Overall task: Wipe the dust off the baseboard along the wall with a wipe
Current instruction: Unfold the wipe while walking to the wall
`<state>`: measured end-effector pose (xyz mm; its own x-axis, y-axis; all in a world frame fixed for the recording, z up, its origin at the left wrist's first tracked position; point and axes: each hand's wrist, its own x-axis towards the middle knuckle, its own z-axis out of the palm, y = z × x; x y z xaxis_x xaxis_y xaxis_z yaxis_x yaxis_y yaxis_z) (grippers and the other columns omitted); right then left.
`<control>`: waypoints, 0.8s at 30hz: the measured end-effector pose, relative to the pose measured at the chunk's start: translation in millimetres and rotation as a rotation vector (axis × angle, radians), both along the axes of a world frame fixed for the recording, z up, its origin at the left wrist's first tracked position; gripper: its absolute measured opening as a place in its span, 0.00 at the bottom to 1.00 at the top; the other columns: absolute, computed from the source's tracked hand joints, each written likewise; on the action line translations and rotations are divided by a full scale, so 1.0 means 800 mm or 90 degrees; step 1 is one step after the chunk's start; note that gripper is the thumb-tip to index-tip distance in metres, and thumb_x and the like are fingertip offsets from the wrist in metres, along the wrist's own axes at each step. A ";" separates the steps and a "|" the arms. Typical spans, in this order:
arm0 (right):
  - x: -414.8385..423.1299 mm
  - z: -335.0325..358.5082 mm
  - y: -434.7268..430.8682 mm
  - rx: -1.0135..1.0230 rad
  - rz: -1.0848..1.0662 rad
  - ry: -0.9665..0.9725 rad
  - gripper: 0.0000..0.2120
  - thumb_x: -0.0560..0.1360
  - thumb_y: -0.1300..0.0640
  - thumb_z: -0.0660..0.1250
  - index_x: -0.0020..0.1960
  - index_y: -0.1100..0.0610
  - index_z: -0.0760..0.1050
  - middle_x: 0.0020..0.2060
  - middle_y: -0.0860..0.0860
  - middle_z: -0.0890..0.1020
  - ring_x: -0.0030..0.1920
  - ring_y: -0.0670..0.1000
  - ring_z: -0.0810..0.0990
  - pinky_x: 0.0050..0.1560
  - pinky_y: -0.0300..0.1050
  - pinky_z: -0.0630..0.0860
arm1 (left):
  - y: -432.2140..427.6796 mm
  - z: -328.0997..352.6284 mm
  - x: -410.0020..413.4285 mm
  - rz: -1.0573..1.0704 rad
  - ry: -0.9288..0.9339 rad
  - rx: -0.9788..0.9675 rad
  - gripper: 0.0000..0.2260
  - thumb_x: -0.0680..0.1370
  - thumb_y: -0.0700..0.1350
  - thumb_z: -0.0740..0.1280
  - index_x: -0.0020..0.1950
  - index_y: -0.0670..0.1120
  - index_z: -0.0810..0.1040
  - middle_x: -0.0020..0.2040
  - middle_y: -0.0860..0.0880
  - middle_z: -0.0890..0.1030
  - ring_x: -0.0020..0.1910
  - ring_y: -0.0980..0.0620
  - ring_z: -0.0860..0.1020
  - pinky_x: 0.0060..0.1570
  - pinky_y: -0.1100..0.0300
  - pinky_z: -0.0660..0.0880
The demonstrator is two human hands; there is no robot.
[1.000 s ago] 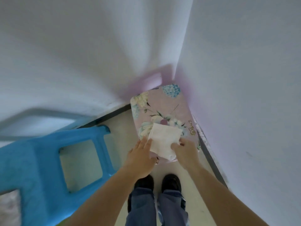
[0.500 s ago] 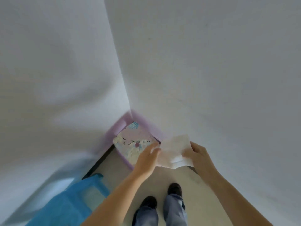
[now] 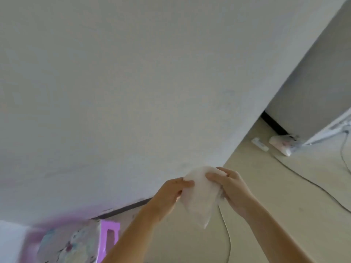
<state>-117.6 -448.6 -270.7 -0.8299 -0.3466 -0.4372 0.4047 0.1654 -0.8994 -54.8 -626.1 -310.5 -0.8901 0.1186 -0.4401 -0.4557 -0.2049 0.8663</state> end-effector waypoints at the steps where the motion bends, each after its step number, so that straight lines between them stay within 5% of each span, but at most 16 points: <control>1: -0.002 0.000 0.041 -0.024 -0.069 -0.013 0.07 0.74 0.63 0.67 0.49 0.64 0.81 0.39 0.59 0.83 0.38 0.55 0.80 0.35 0.43 0.72 | 0.034 0.004 -0.016 -0.047 -0.004 -0.004 0.22 0.70 0.51 0.72 0.57 0.38 0.81 0.57 0.40 0.82 0.59 0.40 0.79 0.62 0.45 0.72; 7: 0.023 -0.017 0.314 -0.136 -0.288 -0.132 0.15 0.70 0.55 0.71 0.54 0.60 0.78 0.45 0.57 0.82 0.43 0.53 0.82 0.44 0.46 0.77 | 0.289 0.021 -0.086 -0.221 0.028 -0.025 0.12 0.77 0.46 0.68 0.58 0.43 0.81 0.56 0.43 0.83 0.57 0.44 0.80 0.59 0.49 0.74; 11: 0.046 -0.038 0.478 -0.093 -0.458 -0.109 0.26 0.69 0.66 0.73 0.61 0.47 0.72 0.49 0.59 0.83 0.48 0.57 0.83 0.51 0.51 0.79 | 0.465 0.005 -0.114 -0.352 0.027 -0.069 0.12 0.77 0.45 0.68 0.59 0.43 0.80 0.56 0.44 0.83 0.56 0.46 0.81 0.61 0.46 0.75; 14: 0.048 -0.036 0.582 -0.068 -0.527 -0.069 0.20 0.71 0.69 0.67 0.56 0.47 0.79 0.45 0.57 0.82 0.44 0.54 0.80 0.45 0.47 0.78 | 0.587 -0.002 -0.139 -0.378 0.007 -0.091 0.19 0.75 0.40 0.71 0.65 0.41 0.73 0.55 0.41 0.82 0.53 0.45 0.82 0.57 0.48 0.77; 18: 0.039 -0.033 0.691 0.018 -0.536 -0.035 0.13 0.70 0.65 0.71 0.53 0.53 0.82 0.50 0.53 0.84 0.48 0.51 0.82 0.51 0.46 0.78 | 0.716 -0.001 -0.181 -0.463 0.042 -0.112 0.33 0.74 0.39 0.72 0.71 0.59 0.59 0.55 0.43 0.82 0.52 0.48 0.82 0.58 0.51 0.77; 21: 0.013 -0.040 0.763 0.091 -0.534 -0.020 0.26 0.61 0.70 0.76 0.57 0.55 0.78 0.47 0.52 0.82 0.43 0.48 0.82 0.44 0.39 0.78 | 0.799 0.002 -0.223 -0.563 0.107 -0.196 0.24 0.73 0.34 0.70 0.68 0.48 0.73 0.55 0.45 0.82 0.52 0.52 0.82 0.55 0.61 0.77; 24: -0.030 -0.056 0.832 0.205 -0.530 0.014 0.27 0.55 0.64 0.70 0.54 0.53 0.78 0.46 0.54 0.81 0.40 0.49 0.80 0.44 0.47 0.78 | 0.883 -0.003 -0.273 -0.624 0.178 -0.295 0.21 0.69 0.35 0.72 0.60 0.45 0.80 0.55 0.46 0.82 0.51 0.52 0.81 0.55 0.60 0.77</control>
<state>-141.3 217.1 -315.7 -0.7670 0.5096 -0.3898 0.4894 0.0720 -0.8691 -273.4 80.1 -313.1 -0.5762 0.6996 -0.4225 -0.0198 0.5049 0.8630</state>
